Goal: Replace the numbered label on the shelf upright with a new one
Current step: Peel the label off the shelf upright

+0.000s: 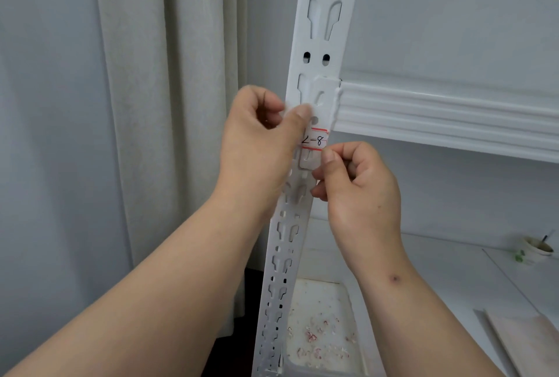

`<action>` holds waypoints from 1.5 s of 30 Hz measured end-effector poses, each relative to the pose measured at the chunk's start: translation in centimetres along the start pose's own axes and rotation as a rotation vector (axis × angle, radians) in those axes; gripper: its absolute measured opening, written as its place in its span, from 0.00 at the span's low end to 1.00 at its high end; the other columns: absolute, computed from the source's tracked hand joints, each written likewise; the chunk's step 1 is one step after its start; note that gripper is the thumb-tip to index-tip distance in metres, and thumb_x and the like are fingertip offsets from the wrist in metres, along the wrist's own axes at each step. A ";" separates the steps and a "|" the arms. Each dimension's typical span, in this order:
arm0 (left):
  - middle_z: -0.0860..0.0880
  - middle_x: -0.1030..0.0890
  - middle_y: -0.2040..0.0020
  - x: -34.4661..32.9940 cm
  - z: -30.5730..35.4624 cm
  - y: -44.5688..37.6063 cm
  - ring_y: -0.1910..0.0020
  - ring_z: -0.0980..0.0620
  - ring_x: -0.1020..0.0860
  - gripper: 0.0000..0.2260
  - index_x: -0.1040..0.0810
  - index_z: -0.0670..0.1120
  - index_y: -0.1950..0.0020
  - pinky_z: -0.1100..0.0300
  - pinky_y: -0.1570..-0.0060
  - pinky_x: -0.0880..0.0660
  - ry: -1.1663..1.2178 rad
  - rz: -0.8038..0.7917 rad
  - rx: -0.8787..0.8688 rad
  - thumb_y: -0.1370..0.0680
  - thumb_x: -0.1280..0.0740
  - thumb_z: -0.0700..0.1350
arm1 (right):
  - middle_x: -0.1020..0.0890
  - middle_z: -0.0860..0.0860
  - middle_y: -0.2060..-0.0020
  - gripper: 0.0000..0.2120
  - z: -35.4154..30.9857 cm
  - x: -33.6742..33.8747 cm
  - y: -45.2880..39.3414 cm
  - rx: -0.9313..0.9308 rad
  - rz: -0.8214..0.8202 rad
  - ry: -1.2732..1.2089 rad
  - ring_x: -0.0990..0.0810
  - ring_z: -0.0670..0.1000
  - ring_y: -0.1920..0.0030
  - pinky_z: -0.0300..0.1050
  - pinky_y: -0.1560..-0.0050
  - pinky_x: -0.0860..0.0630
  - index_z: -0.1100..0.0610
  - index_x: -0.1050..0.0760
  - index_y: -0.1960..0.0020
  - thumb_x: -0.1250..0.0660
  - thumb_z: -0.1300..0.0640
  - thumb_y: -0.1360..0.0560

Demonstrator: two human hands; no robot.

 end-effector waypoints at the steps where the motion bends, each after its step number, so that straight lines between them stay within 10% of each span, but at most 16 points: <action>1: 0.52 0.27 0.64 0.2 0.0 0.2 0.67 0.59 0.29 0.10 0.29 0.49 0.60 0.67 0.63 0.28 -0.004 0.011 -0.024 0.24 0.28 0.42 | 0.19 0.47 0.67 0.06 -0.1 0.0 0.0 0.000 -0.007 0.004 0.20 0.44 0.70 0.37 0.64 0.23 0.52 0.25 0.58 0.37 0.57 0.22; 11: 0.57 0.26 0.57 1.8 -2.5 2.2 0.57 0.65 0.28 0.09 0.21 0.51 0.56 0.74 0.55 0.32 -0.448 0.009 -0.375 0.28 0.26 0.39 | 0.19 0.46 0.68 0.06 0.1 -0.2 0.5 0.015 -0.021 0.020 0.18 0.50 0.64 0.51 0.56 0.20 0.49 0.23 0.59 0.35 0.56 0.24; 22: 0.56 0.25 0.58 1.4 -2.4 1.0 0.58 0.52 0.24 0.00 0.20 0.45 0.57 0.44 0.58 0.25 -0.539 -0.046 -0.646 0.26 0.30 0.41 | 0.19 0.46 0.67 0.08 0.3 -0.1 0.4 0.032 -0.037 0.023 0.18 0.51 0.63 0.51 0.56 0.21 0.47 0.24 0.61 0.35 0.55 0.24; 33: 0.43 0.21 0.59 1.4 -2.1 0.1 0.64 0.41 0.23 0.02 0.20 0.39 0.57 0.46 0.64 0.28 -0.790 -0.116 -1.011 0.26 0.30 0.34 | 0.20 0.42 0.66 0.09 0.3 -0.5 0.2 0.073 -0.036 0.028 0.19 0.50 0.65 0.46 0.60 0.21 0.46 0.25 0.61 0.35 0.55 0.23; 45: 0.43 0.24 0.58 1.0 -2.3 -0.2 0.59 0.45 0.29 0.02 0.27 0.44 0.54 0.55 0.55 0.38 -0.862 -0.102 -0.997 0.25 0.36 0.38 | 0.20 0.45 0.68 0.06 0.6 -0.6 0.1 0.108 -0.035 0.044 0.18 0.51 0.63 0.51 0.58 0.21 0.49 0.25 0.59 0.37 0.53 0.24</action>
Point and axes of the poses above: each hand's wrist, its own y-axis away from the middle knuckle, its own x-axis out of the back of the hand, z = x × y, the point moved 3 cm from there along -y, towards the middle knuckle
